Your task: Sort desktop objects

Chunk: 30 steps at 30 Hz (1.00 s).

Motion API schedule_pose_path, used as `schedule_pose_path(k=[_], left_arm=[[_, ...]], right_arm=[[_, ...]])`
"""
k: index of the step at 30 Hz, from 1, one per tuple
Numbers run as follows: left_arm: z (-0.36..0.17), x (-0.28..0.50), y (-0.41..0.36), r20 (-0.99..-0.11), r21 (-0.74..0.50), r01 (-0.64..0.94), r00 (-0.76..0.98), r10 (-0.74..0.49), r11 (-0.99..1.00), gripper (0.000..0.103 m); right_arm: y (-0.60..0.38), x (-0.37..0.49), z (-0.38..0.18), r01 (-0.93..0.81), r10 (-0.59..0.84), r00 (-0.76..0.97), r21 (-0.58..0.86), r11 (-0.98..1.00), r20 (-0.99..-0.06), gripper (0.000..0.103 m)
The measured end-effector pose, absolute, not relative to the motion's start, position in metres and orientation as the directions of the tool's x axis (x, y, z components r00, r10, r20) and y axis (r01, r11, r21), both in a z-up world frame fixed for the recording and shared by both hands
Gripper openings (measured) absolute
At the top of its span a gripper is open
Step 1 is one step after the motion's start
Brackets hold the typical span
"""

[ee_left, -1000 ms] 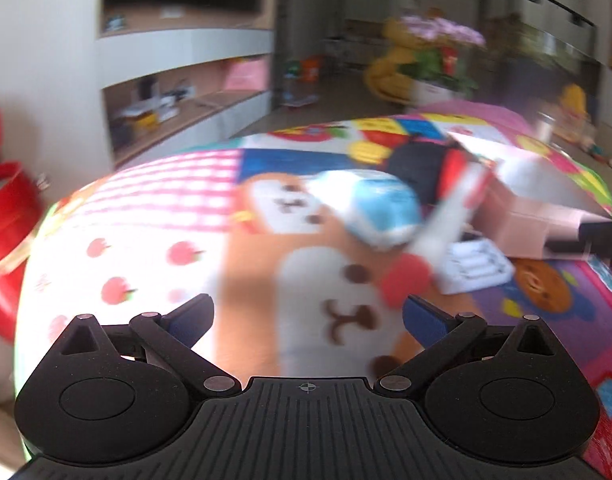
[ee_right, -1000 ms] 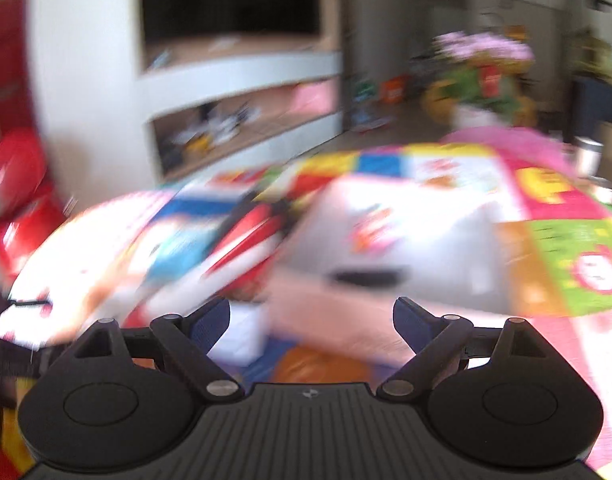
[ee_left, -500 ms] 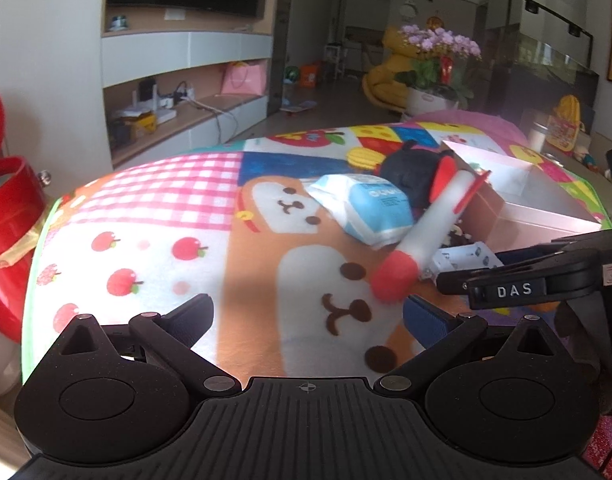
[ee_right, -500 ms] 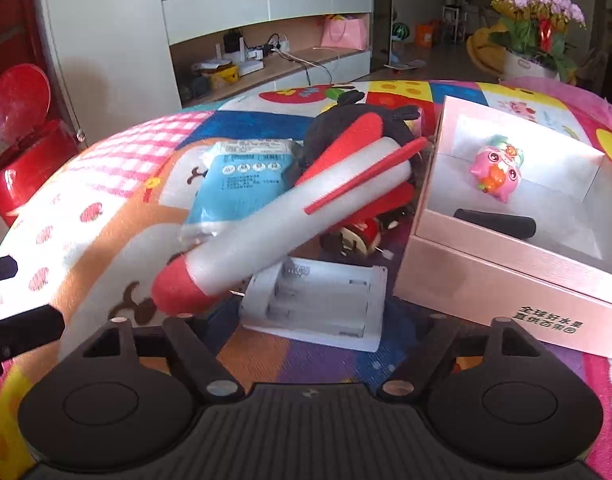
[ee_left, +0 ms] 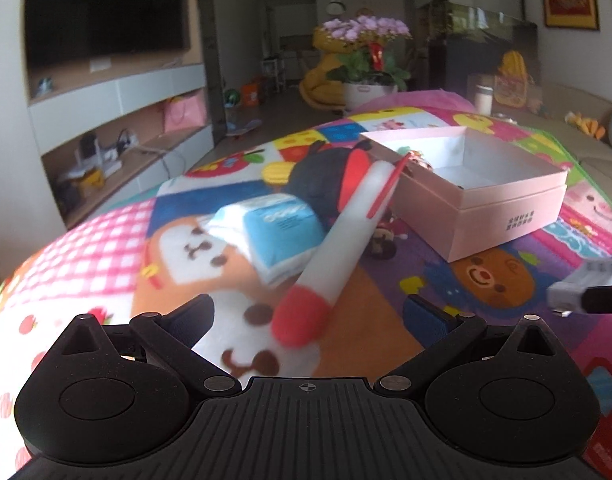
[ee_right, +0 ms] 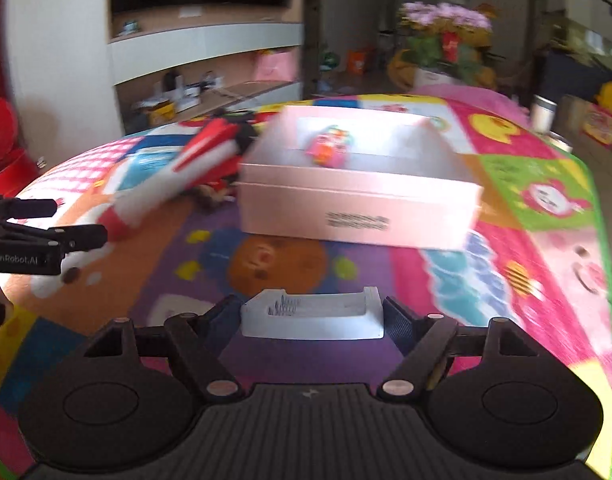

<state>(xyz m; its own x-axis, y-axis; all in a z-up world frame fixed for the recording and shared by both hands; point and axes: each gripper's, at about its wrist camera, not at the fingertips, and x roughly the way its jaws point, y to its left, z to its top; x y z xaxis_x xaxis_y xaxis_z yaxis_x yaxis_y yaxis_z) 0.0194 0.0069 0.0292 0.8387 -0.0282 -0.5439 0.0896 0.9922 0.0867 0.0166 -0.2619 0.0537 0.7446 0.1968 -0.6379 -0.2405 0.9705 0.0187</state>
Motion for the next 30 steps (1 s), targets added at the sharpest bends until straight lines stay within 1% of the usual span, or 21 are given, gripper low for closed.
schedule_pose_path(k=[3,5,6,7,8,9,11,13,14,16,18,21,23,25,26,28,29,30], left_arm=[[0.026,0.034,-0.002,-0.542,0.132,0.112,0.840,-0.023,0.985,0.103],[0.025,0.041,-0.005,-0.538,0.162,0.112,0.843,-0.007,0.980,0.102],[0.025,0.043,-0.006,-0.536,0.171,0.112,0.844,-0.002,0.979,0.099],[0.025,0.045,-0.006,-0.537,0.176,0.112,0.844,0.000,0.978,0.094],[0.026,0.047,-0.005,-0.542,0.178,0.112,0.841,0.003,0.978,0.077],[0.026,0.048,-0.004,-0.549,0.176,0.114,0.836,0.002,0.978,0.065],[0.026,0.049,-0.002,-0.552,0.169,0.113,0.834,-0.001,0.979,0.062],[0.027,0.046,-0.001,-0.550,0.170,0.113,0.835,-0.001,0.979,0.047],[0.027,0.045,-0.001,-0.558,0.164,0.123,0.830,-0.011,0.979,0.035],[0.027,0.038,0.002,-0.562,0.149,0.129,0.827,-0.024,0.980,0.034],[0.029,0.030,0.005,-0.560,0.130,0.126,0.828,-0.032,0.983,0.028],[0.037,0.014,0.012,-0.582,0.021,0.136,0.807,-0.099,0.990,0.025],[0.039,0.000,0.015,-0.588,-0.036,0.158,0.795,-0.149,0.987,0.025],[0.039,-0.013,0.015,-0.593,-0.040,0.171,0.789,-0.161,0.984,0.026],[0.038,-0.017,0.016,-0.597,-0.046,0.172,0.785,-0.166,0.984,0.029],[0.037,-0.023,0.019,-0.603,-0.057,0.170,0.779,-0.170,0.984,0.037],[0.036,-0.025,0.022,-0.604,-0.055,0.162,0.780,-0.162,0.985,0.047],[0.035,-0.027,0.024,-0.604,-0.050,0.149,0.783,-0.149,0.988,0.054]], right_arm=[[-0.276,0.014,0.050,-0.204,0.203,0.750,0.071,0.976,-0.630,0.079],[-0.282,0.017,0.052,-0.180,0.203,0.761,0.100,0.979,-0.616,0.082],[-0.285,0.019,0.053,-0.169,0.206,0.767,0.119,0.978,-0.608,0.084],[-0.288,0.022,0.055,-0.161,0.211,0.770,0.137,0.977,-0.603,0.085],[-0.290,0.025,0.056,-0.151,0.215,0.772,0.156,0.976,-0.598,0.085],[-0.291,0.029,0.056,-0.143,0.216,0.774,0.168,0.975,-0.595,0.085],[-0.294,0.034,0.058,-0.131,0.216,0.781,0.185,0.974,-0.587,0.085],[-0.297,0.041,0.060,-0.121,0.211,0.792,0.191,0.974,-0.574,0.085],[-0.299,0.045,0.062,-0.118,0.209,0.798,0.194,0.974,-0.565,0.085],[-0.307,0.058,0.069,-0.106,0.210,0.814,0.217,0.970,-0.541,0.088],[-0.318,0.076,0.075,-0.086,0.216,0.826,0.263,0.961,-0.520,0.090],[-0.336,0.108,0.078,-0.024,0.218,0.838,0.365,0.931,-0.500,0.099],[-0.343,0.128,0.077,-0.004,0.237,0.836,0.426,0.905,-0.495,0.099],[-0.344,0.143,0.074,0.005,0.241,0.838,0.450,0.893,-0.489,0.099],[-0.342,0.149,0.072,0.009,0.241,0.837,0.453,0.892,-0.492,0.099],[-0.335,0.161,0.066,0.000,0.260,0.826,0.460,0.888,-0.500,0.099],[-0.330,0.165,0.065,0.002,0.250,0.829,0.450,0.893,-0.500,0.102],[-0.324,0.166,0.066,0.007,0.230,0.835,0.428,0.904,-0.500,0.103]])
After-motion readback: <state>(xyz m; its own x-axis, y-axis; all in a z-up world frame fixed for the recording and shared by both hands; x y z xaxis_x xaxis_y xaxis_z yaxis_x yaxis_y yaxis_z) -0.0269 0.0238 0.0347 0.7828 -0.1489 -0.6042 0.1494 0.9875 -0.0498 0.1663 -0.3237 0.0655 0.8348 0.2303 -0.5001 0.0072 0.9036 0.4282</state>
